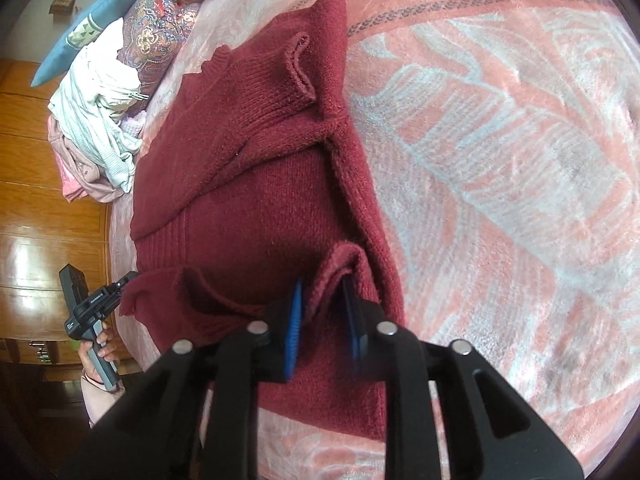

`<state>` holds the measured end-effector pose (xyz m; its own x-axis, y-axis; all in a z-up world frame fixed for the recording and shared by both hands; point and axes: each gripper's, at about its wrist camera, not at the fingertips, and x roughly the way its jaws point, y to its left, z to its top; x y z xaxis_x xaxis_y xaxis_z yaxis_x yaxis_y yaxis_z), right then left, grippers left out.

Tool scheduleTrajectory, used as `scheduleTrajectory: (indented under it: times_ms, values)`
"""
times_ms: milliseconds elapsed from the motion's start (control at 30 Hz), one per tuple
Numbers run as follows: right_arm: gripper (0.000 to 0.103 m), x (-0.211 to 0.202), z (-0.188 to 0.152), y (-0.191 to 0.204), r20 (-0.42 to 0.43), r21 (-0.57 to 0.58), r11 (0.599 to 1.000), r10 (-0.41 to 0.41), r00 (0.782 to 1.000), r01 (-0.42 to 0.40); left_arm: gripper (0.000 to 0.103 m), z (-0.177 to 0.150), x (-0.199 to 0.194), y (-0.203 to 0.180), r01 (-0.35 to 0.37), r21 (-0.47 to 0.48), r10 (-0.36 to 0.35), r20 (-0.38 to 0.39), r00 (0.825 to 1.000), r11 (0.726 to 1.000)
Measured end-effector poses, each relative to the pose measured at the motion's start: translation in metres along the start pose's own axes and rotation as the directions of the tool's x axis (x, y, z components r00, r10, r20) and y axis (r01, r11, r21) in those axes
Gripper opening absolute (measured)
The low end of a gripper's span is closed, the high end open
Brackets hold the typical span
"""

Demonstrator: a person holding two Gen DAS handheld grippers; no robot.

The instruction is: Fold small clothes

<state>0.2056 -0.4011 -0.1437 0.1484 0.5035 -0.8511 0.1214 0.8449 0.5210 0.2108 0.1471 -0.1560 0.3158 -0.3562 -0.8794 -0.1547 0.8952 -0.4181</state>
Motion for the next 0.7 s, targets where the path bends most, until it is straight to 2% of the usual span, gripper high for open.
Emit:
scheduleTrajectory:
  times_ms: [33,67,100,133,233,300,367,500,600,700]
  values:
    - [0.054,-0.008,-0.001,0.001,0.030,-0.013,0.999,-0.034,0.999,0.034,0.024,-0.001,-0.008,0.000,0.002,0.008,-0.003,0.019,1.000,1.000]
    - [0.052,-0.017,-0.001,0.003,0.057,-0.029,0.997,-0.064,0.996,0.066,0.039,-0.001,-0.020,0.000,-0.015,0.020,0.014,0.053,0.998,1.000]
    - [0.049,-0.025,-0.002,0.004,0.073,-0.044,0.996,-0.076,0.994,0.080,0.046,-0.002,-0.031,0.001,-0.039,0.031,0.036,0.090,0.995,0.999]
    - [0.049,-0.033,-0.004,0.004,0.082,-0.050,0.996,-0.075,0.994,0.079,0.049,-0.002,-0.043,0.001,-0.061,0.045,0.055,0.129,0.990,0.997]
    - [0.049,-0.052,-0.010,0.009,0.109,-0.087,0.992,-0.077,0.991,0.087,0.050,-0.004,-0.072,-0.004,-0.103,0.116,0.078,0.206,0.975,0.988]
    - [0.055,-0.057,-0.015,0.016,0.106,-0.126,0.987,-0.085,0.991,0.098,0.056,-0.007,-0.079,-0.011,-0.152,0.186,0.108,0.227,0.968,0.971]
    - [0.056,-0.054,-0.019,0.024,0.092,-0.156,0.983,-0.085,0.992,0.098,0.066,-0.009,-0.075,-0.021,-0.201,0.256,0.142,0.233,0.962,0.945]
    - [0.057,-0.031,-0.019,0.035,0.050,-0.195,0.973,-0.111,0.993,0.119,0.066,-0.012,-0.049,-0.038,-0.250,0.364,0.185,0.204,0.961,0.897]
    - [0.057,-0.014,-0.014,0.037,0.020,-0.198,0.974,-0.112,0.994,0.114,0.067,-0.011,-0.021,-0.049,-0.256,0.410,0.208,0.157,0.965,0.876]
    - [0.057,-0.003,-0.008,0.035,0.008,-0.193,0.973,-0.124,0.992,0.123,0.067,-0.009,0.005,-0.055,-0.277,0.439,0.246,0.127,0.961,0.855]
